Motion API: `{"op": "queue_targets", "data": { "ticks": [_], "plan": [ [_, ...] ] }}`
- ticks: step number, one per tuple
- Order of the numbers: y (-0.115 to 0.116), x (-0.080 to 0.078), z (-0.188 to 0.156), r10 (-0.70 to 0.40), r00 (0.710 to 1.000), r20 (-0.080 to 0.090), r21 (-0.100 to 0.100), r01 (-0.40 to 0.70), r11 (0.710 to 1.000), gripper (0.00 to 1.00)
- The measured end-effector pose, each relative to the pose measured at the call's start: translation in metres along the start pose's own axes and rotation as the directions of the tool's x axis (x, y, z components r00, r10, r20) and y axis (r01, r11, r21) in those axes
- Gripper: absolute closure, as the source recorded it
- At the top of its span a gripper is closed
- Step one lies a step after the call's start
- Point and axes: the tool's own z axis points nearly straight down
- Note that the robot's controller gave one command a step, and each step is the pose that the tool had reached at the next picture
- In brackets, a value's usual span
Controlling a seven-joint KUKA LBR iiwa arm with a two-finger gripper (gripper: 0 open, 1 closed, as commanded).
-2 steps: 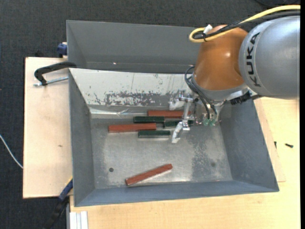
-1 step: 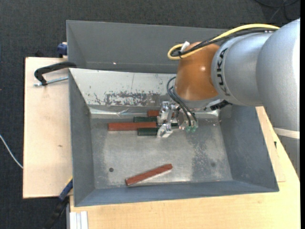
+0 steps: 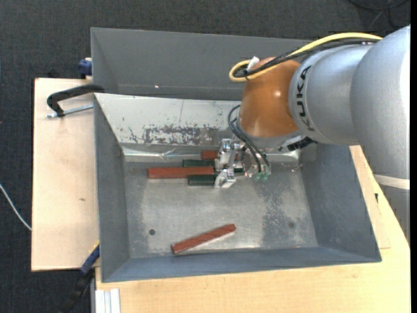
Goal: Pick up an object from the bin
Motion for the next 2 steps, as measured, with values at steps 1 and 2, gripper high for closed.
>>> {"op": "queue_targets", "data": {
  "ticks": [1,2],
  "plan": [
    [0.006,-0.001,-0.027,-0.052,0.999,-0.008,0.001,0.052,0.999,1.0],
    [0.004,0.006,-0.172,0.027,1.0,-0.005,0.001,-0.027,1.0,1.0]
  ]
}}
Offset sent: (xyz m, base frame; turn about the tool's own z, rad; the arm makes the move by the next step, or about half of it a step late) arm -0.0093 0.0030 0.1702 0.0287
